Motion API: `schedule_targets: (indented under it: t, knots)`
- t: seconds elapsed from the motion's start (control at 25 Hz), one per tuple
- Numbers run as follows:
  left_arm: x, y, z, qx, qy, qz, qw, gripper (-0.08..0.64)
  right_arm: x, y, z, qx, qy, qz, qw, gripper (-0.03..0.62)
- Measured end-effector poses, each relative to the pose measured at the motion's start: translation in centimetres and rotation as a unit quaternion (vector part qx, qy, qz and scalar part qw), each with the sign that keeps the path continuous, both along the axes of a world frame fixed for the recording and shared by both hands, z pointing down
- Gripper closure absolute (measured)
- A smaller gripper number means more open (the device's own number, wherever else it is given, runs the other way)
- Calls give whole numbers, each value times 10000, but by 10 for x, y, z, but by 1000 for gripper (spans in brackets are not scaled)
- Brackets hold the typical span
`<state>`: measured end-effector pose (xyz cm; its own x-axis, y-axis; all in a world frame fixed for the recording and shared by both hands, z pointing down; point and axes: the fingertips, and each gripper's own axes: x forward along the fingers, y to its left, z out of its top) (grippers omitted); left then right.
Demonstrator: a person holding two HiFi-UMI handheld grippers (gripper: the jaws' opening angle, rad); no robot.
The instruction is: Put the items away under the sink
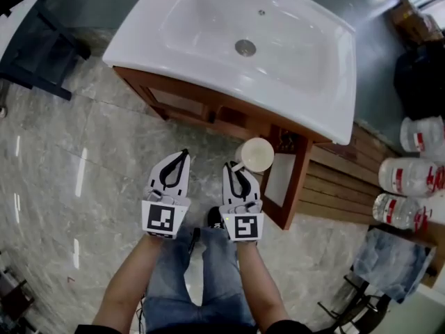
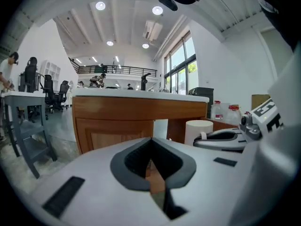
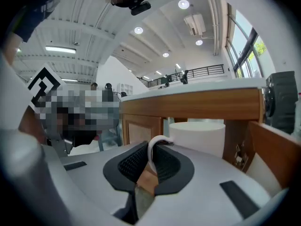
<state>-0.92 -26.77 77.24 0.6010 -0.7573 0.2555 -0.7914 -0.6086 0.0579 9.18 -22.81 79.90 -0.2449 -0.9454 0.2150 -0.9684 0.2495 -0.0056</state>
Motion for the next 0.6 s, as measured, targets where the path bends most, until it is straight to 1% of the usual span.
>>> schedule_targets:
  t: [0.08,0.2,0.28,0.36,0.4,0.52,0.6]
  knots:
    - [10,-2,19,75,-21,101,9999,552,5,0,27,14,19,-7,10000,549]
    - [27,-3,45,196,270,365,9988,552,15,-4,64,24,26,-7,10000,549]
    - [35,-8,64,292,282,453,9981,552,19,-12,84,83,80,-32,9999,549]
    - [35,-17,84,317,193,379,9986,552,19,-21,103,132,125,-82,9998,549]
    - [33,-22,93,292,213,315,9989,552,19,-28,112,138,124,-90,9998,549]
    - [28,-37,109,214,529,176,9982,552,21,-55,134,177,169,-98,9997,549]
    - [27,-42,117,186,641,179,9976,552,26,-74,142,206,134,-31,9997,549]
